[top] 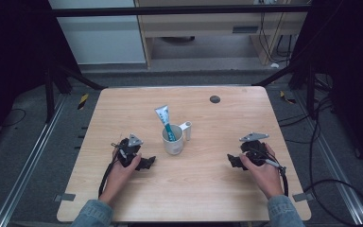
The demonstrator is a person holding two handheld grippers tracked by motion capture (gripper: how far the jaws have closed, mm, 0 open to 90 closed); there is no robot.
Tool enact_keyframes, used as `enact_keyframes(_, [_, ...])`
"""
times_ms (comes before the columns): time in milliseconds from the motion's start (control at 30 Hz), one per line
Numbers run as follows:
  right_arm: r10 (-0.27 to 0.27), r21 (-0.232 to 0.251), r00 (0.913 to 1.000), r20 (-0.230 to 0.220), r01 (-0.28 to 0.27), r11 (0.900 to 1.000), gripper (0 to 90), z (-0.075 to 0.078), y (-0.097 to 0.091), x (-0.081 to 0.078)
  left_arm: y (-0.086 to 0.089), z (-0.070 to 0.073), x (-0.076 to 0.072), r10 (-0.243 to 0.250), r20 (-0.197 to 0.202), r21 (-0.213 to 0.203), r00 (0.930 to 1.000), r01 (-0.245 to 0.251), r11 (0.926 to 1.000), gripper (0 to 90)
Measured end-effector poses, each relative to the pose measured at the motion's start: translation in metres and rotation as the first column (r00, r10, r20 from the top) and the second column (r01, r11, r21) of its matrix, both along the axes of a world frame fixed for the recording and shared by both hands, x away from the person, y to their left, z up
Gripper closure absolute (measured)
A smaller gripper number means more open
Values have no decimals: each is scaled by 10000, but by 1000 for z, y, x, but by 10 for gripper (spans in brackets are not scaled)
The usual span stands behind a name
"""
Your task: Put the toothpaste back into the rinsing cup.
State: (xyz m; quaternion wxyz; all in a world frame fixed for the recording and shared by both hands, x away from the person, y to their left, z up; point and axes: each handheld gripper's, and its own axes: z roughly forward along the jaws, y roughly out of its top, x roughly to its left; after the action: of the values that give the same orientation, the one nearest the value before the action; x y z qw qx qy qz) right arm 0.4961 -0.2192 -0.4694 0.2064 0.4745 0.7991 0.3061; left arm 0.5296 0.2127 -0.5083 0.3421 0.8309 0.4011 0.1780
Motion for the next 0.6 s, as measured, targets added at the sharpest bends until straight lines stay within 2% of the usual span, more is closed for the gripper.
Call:
enact_keyframes(333, [-255, 20, 9995, -191, 256, 9997, 105, -18, -14, 0, 0, 0, 0, -14, 5, 5, 10000, 14, 10000, 0])
enact_keyframes(600, [-707, 462, 9974, -96, 711, 9964, 107, -28, -22, 5, 0, 0, 0, -25, 3, 0, 10000, 25, 10000, 0])
